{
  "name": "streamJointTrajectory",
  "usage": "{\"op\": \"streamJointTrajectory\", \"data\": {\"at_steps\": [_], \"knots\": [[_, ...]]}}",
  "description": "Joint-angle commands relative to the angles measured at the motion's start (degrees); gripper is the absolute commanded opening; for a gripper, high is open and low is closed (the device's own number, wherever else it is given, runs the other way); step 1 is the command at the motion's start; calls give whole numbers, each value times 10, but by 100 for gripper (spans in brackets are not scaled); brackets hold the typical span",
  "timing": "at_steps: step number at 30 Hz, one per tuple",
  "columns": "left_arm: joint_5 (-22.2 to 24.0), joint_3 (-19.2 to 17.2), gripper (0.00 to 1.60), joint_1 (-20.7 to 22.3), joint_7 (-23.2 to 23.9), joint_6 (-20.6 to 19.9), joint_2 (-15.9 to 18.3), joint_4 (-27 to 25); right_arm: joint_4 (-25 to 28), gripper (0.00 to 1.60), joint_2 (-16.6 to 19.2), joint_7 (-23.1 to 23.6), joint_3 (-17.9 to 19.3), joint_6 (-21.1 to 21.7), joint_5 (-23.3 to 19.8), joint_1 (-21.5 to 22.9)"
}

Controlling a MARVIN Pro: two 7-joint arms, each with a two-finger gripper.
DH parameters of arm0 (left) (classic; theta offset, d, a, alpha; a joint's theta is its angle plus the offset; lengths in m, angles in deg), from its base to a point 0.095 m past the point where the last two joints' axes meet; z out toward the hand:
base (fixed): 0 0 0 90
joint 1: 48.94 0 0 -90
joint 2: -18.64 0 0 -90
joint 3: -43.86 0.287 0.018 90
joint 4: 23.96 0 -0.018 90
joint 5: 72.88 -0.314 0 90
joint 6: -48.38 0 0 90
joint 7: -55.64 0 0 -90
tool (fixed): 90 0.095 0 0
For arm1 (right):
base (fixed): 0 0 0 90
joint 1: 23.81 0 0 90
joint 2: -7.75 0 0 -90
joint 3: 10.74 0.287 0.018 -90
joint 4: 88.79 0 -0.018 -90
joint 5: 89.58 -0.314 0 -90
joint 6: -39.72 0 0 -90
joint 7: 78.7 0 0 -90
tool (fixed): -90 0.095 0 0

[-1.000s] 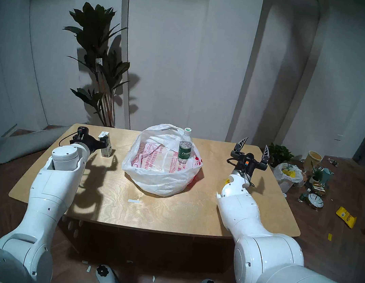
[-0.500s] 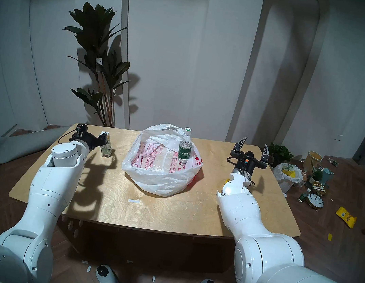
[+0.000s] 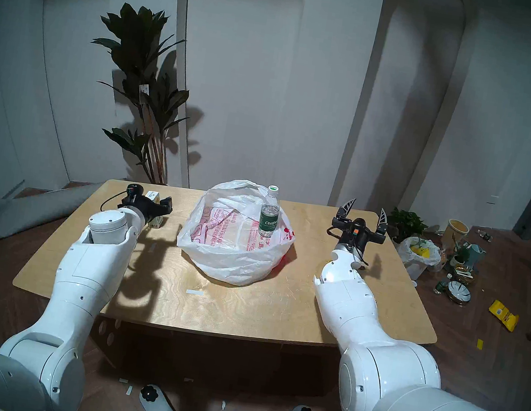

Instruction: Bag the groceries: heavy items first, fragile items on top

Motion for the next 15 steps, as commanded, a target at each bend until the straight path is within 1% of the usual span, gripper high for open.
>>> {"op": "streamJointTrajectory", "data": {"at_steps": [1, 15], "knots": [[0, 0, 160, 24, 2, 7, 4, 3, 23, 160, -1, 4, 0, 7, -2, 3], [4, -1, 160, 28, 6, 11, 18, 25, 45, 160, -3, 17, 1, 35, -9, -3]]}}
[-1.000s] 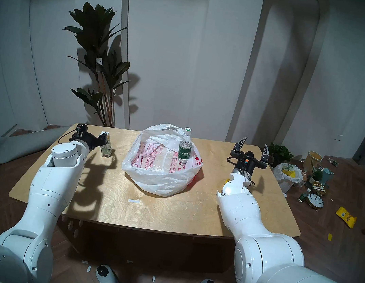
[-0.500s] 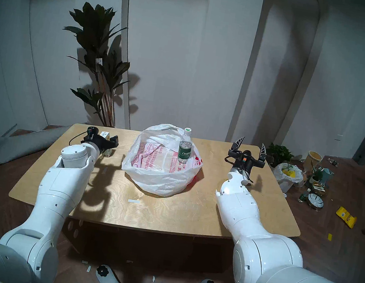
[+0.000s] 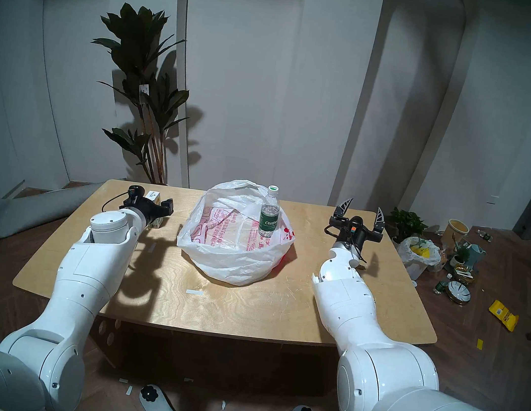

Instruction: Bag the groceries: heavy items first, fragile items on top

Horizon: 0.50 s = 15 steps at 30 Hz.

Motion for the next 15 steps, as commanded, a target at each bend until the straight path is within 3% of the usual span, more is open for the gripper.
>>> {"op": "streamJointTrajectory", "data": {"at_steps": [1, 15], "knots": [[-3, -1, 160, 19, 1, 8, 10, 5, 25, 160, 0, 4, 1, 7, -2, 2], [-6, 3, 160, 35, 7, 10, 19, 35, 47, 160, -1, 16, 2, 35, -10, -4]]}}
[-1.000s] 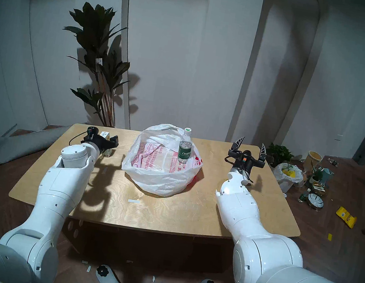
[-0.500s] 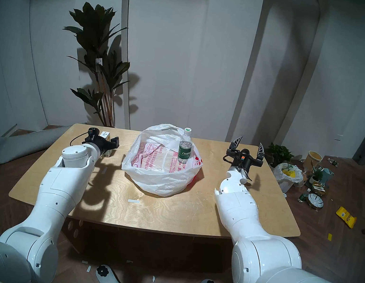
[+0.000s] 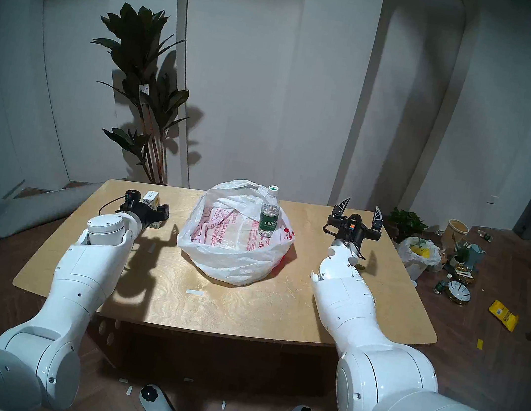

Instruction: Bag the groceries: heavy items first, fragile items on top

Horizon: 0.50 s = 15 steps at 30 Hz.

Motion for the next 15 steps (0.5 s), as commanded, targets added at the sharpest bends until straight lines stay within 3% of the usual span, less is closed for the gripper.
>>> {"op": "streamJointTrajectory", "data": {"at_steps": [1, 12, 14, 15], "knots": [[-4, 2, 160, 31, 2, 8, 7, 3, 25, 160, 1, 3, 1, 7, -3, 2], [-14, 4, 160, 52, 7, 10, 14, 21, 43, 160, 0, 13, 2, 30, -9, -4], [-15, 4, 146, 55, 7, 10, 15, 23, 45, 160, 0, 14, 2, 33, -10, -5], [-16, 5, 126, 57, 8, 10, 15, 25, 48, 160, 0, 15, 2, 36, -10, -6]]}}
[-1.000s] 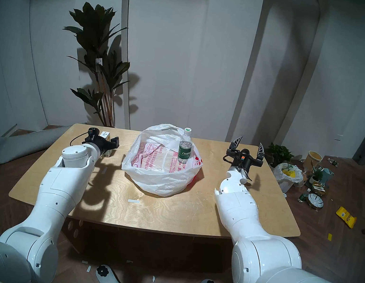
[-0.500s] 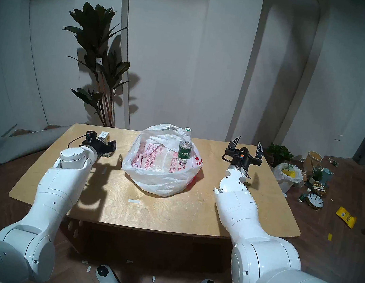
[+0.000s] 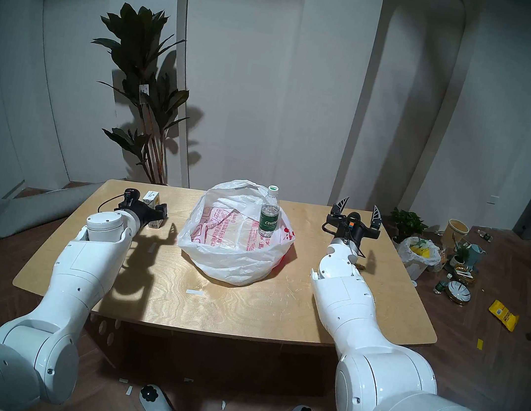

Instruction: Bag the groceries: heavy items first, fragile items on top

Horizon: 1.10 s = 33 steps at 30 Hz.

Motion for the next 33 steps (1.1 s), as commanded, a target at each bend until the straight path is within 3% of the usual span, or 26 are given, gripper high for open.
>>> {"op": "streamJointTrajectory", "data": {"at_steps": [1, 4, 5, 7, 8, 22, 33], "knots": [[-3, 2, 109, 35, 1, 8, 6, 2, 26, 160, 1, 3, 2, 7, -3, 1], [-6, 3, 89, 36, 2, 8, 6, 9, 32, 160, 1, 5, 2, 14, -4, -1], [-7, 4, 72, 36, 3, 9, 6, 12, 34, 160, 1, 6, 2, 15, -5, -1], [-8, 5, 10, 36, 4, 9, 5, 17, 38, 160, 1, 8, 3, 20, -6, -3], [-9, 5, 0, 36, 4, 10, 5, 19, 40, 160, 1, 8, 3, 22, -7, -3], [-16, 13, 0, 52, 11, 25, 7, 30, 75, 160, 1, 20, 7, 54, -16, -14], [-23, 28, 0, 82, 22, 35, 4, 9, 106, 160, 1, 30, 12, 80, -24, -25]]}}
